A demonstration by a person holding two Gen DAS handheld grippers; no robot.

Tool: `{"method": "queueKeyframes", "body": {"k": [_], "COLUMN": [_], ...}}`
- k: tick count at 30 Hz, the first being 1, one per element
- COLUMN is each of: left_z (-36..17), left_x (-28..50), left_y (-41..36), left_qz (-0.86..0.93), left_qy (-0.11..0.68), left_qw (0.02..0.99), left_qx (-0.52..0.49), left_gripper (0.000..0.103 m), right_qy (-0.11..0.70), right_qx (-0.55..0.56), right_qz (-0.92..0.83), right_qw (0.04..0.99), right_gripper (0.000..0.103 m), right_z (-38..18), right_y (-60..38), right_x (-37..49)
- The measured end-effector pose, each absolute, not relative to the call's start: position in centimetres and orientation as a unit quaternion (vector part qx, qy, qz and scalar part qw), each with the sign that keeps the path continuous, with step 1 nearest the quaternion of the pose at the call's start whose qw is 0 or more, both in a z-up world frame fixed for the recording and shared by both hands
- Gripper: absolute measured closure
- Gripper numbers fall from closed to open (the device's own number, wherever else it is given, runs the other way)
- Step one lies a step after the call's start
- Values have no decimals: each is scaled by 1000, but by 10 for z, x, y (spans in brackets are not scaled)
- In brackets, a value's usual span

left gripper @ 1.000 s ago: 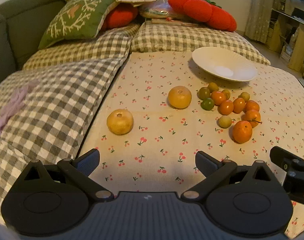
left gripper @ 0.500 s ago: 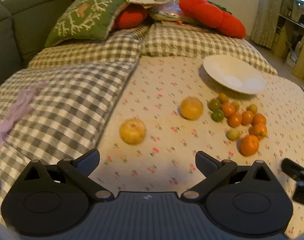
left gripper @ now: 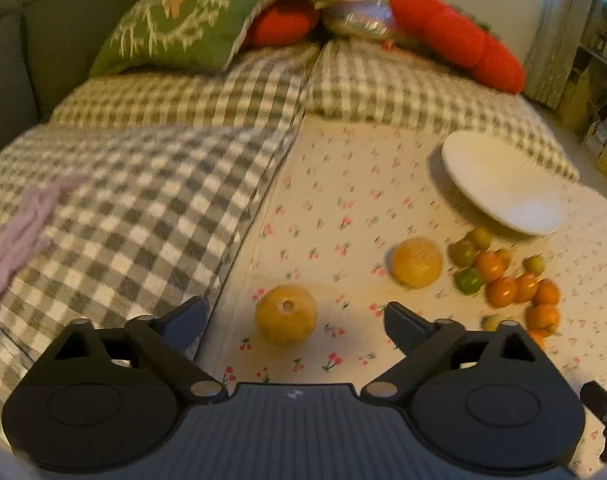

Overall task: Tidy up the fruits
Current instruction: 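Grasp a yellow fruit with the left gripper while the right gripper grasps another yellow fruit, then carry both yellow fruits to the white plate with both grippers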

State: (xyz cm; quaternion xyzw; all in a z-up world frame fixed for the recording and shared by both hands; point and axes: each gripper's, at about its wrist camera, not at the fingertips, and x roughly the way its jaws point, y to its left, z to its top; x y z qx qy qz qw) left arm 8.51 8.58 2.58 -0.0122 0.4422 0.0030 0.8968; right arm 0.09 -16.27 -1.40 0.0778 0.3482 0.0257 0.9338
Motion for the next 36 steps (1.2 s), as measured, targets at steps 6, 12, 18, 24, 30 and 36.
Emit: {"method": "queueKeyframes", "body": {"k": [6, 12, 18, 24, 30, 36], "left_z": [0, -15, -32, -42, -44, -44], "left_x": [101, 116, 135, 145, 143, 145], "left_y": [94, 86, 86, 86, 85, 83], "left_qz": [11, 10, 17, 23, 27, 26], "left_qy": [482, 482, 496, 510, 511, 511], "left_qw": [875, 876, 868, 860, 859, 859], "left_qx": [-42, -13, -11, -13, -1, -3], "left_gripper": [29, 40, 50, 53, 54, 55], "right_qy": [307, 271, 293, 312, 327, 336], "right_qx": [49, -67, -100, -146, -164, -142], "right_qz": [78, 144, 165, 158, 146, 142], "right_qw": [947, 950, 936, 925, 919, 920], "right_gripper": [19, 25, 29, 42, 57, 59], "right_z": [-12, -13, -24, -40, -46, -44], "right_y": [-138, -92, -74, -48, -35, -39], "right_x": [19, 61, 106, 136, 153, 157]}}
